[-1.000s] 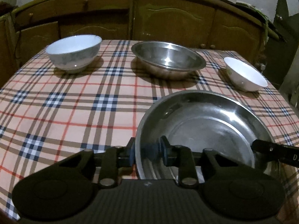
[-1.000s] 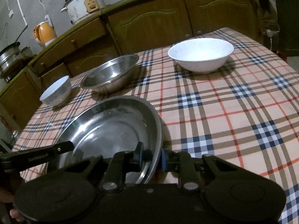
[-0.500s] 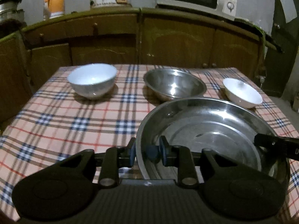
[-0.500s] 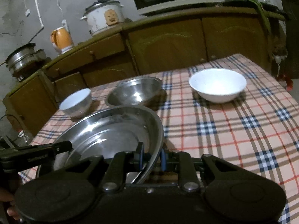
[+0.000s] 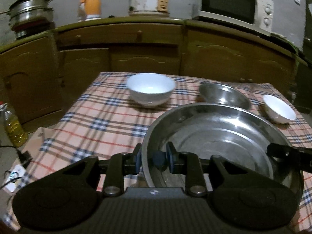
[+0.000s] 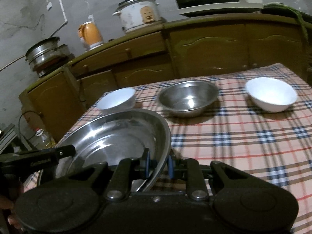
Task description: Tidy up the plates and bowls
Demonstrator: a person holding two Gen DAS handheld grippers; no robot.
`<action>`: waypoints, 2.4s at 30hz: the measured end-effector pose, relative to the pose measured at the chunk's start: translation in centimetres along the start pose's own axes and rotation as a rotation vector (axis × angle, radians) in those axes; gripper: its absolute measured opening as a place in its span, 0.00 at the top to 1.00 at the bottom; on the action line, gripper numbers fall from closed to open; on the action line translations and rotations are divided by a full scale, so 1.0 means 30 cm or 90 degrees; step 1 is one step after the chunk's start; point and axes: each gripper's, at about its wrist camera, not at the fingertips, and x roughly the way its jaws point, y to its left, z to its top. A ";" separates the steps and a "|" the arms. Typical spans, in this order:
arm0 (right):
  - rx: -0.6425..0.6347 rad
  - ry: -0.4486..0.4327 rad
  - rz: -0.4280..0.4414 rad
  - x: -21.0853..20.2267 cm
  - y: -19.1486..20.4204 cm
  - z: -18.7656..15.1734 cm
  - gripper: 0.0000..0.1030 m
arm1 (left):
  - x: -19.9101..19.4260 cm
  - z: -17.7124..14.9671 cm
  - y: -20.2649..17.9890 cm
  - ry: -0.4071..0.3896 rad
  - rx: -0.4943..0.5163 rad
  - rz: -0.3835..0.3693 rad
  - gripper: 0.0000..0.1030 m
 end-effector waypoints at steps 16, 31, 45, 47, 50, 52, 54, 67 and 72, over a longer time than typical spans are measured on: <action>-0.051 0.049 0.023 0.182 0.286 -0.104 0.76 | 0.049 -0.067 0.289 0.035 -0.049 0.055 0.75; -0.038 0.079 0.025 0.274 0.330 -0.170 0.74 | 0.128 -0.107 0.373 0.045 -0.064 0.061 0.75; -0.010 0.059 0.014 0.232 0.264 -0.142 0.65 | 0.111 -0.110 0.380 0.046 -0.084 0.092 0.58; -0.028 0.046 0.012 0.209 0.250 -0.122 0.62 | 0.090 -0.099 0.375 0.043 -0.082 0.105 0.53; -0.051 0.040 0.011 0.178 0.219 -0.086 0.57 | 0.057 -0.072 0.347 0.043 -0.067 0.119 0.46; -0.070 0.028 0.006 0.148 0.191 -0.055 0.50 | 0.032 -0.046 0.314 0.037 -0.058 0.130 0.44; -0.076 0.024 0.001 0.129 0.161 -0.026 0.49 | 0.015 -0.019 0.274 0.034 -0.057 0.132 0.41; -0.080 -0.007 -0.065 0.069 -0.109 0.148 0.36 | 0.099 0.141 -0.113 0.022 -0.008 0.012 0.35; -0.058 0.001 -0.086 0.115 -0.227 0.208 0.36 | 0.203 0.196 -0.229 0.027 0.004 -0.018 0.31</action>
